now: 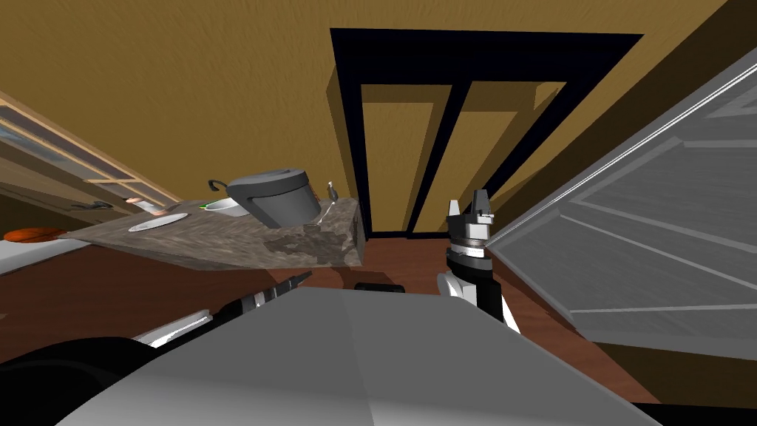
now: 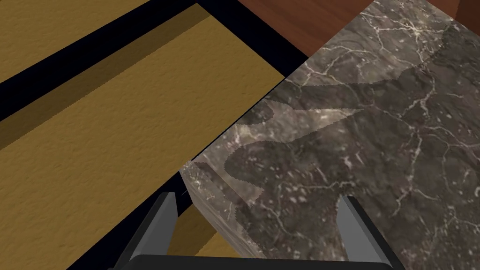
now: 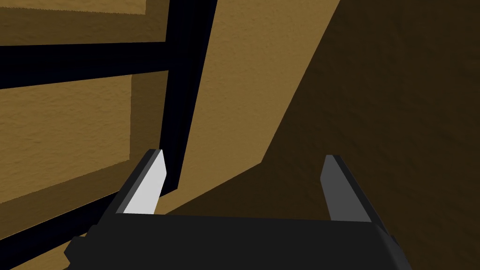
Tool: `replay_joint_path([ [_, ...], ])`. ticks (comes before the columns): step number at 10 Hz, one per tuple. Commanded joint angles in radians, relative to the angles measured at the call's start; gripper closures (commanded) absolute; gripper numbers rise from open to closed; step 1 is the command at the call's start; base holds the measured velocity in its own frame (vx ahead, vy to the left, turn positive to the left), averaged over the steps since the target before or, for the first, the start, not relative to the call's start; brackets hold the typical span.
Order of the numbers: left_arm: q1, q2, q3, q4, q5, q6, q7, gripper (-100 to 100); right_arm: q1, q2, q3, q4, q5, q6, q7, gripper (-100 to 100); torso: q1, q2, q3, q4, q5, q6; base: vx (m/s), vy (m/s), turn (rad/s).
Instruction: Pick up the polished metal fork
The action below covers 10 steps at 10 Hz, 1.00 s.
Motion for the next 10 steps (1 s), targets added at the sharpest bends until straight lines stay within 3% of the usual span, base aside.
replay_joint_path([
  [1, 0.002, 0.050, -0.021, 0.037, -0.007, 0.013, 0.029, -100, 0.000, 0.000, 0.000, 0.000, 0.000, 0.000, 0.000, 0, 0.000, 0.000, 0.000, 0.000, 0.000, 0.000, 0.029, 0.013, -0.110],
  [4, 0.029, 0.142, -0.038, 0.068, -0.015, 0.052, 0.074, -100, 0.000, 0.000, 0.000, 0.000, 0.000, 0.000, 0.000, 0, 0.001, -0.002, -0.001, -0.001, 0.000, 0.000, 0.058, 0.017, -0.124],
  [7, 0.041, 0.199, -0.045, 0.082, -0.019, 0.073, 0.097, -100, 0.000, 0.000, 0.000, 0.000, 0.000, 0.000, 0.000, 0, 0.000, -0.003, -0.002, -0.001, 0.000, 0.000, 0.058, 0.016, -0.082],
  [9, 0.064, 0.267, -0.056, 0.106, -0.028, 0.114, 0.143, -100, 0.000, 0.000, 0.000, 0.000, 0.000, 0.000, 0.000, 0, 0.001, -0.005, -0.003, -0.001, 0.000, 0.000, 0.109, 0.018, -0.182],
  [10, 0.064, 0.286, -0.056, 0.106, -0.028, 0.114, 0.143, -100, 0.000, 0.000, 0.000, 0.000, 0.000, 0.000, 0.000, 0, 0.001, -0.007, -0.004, -0.002, 0.000, 0.001, 0.095, 0.031, -0.085],
])
